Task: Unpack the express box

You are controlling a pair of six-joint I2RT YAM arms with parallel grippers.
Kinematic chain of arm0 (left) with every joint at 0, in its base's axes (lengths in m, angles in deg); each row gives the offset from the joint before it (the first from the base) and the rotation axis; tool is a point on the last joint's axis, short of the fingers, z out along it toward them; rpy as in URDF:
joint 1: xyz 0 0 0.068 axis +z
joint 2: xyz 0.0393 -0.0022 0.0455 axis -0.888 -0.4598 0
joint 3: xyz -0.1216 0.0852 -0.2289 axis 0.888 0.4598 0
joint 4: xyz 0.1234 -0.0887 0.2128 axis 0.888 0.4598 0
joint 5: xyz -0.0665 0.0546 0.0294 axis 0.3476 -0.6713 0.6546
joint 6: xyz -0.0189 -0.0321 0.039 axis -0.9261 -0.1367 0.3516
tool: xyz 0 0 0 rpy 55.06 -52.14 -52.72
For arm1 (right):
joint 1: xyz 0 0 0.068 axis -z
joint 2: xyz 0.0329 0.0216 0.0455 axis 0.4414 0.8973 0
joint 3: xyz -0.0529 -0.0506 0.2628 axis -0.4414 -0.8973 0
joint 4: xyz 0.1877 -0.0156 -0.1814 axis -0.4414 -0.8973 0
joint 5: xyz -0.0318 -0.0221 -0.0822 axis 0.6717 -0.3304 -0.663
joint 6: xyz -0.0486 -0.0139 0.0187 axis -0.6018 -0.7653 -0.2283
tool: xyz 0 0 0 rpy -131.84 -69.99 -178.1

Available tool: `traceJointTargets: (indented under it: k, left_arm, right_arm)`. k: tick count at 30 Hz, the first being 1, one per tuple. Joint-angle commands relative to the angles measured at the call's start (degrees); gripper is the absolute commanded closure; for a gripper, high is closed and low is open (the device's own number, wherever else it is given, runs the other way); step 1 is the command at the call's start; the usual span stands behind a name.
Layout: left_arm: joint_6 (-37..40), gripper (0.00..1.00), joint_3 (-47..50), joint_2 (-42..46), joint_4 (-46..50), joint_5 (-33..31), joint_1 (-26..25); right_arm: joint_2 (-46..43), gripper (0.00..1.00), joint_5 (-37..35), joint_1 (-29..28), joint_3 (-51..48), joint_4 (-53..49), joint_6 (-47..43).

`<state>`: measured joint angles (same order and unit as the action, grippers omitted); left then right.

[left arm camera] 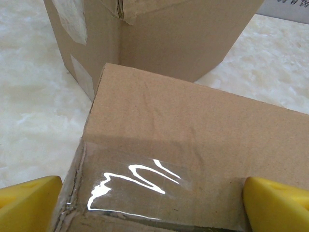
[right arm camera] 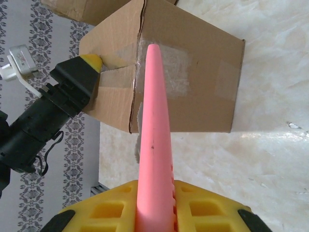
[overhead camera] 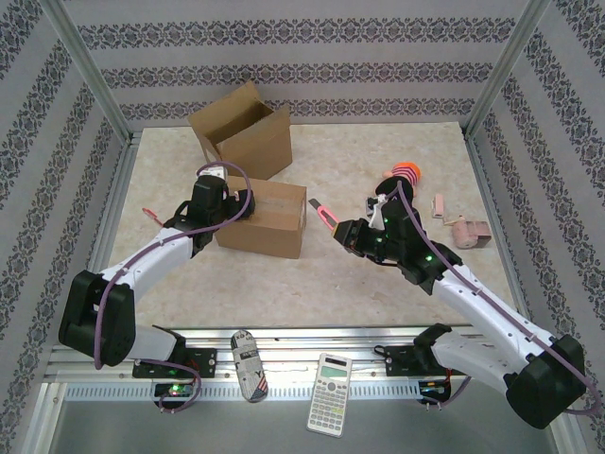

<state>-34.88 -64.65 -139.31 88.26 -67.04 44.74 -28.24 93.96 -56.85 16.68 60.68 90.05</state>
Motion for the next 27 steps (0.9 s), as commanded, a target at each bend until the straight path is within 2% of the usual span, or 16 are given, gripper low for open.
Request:
traceJointTargets:
  k: [1, 27]
  left_arm:
    - [1.3, 0.05, 3.46, -4.2, 14.88, -0.39, 0.22]
    - [1.64, 0.05, 3.28, -4.72, 15.26, -0.96, 0.22]
  right_arm:
    - [-0.13, 1.0, -0.97, -1.03, -0.43, 4.57, 1.35]
    - [0.4, 1.0, -2.77, -2.74, 0.19, 0.99, 1.09]
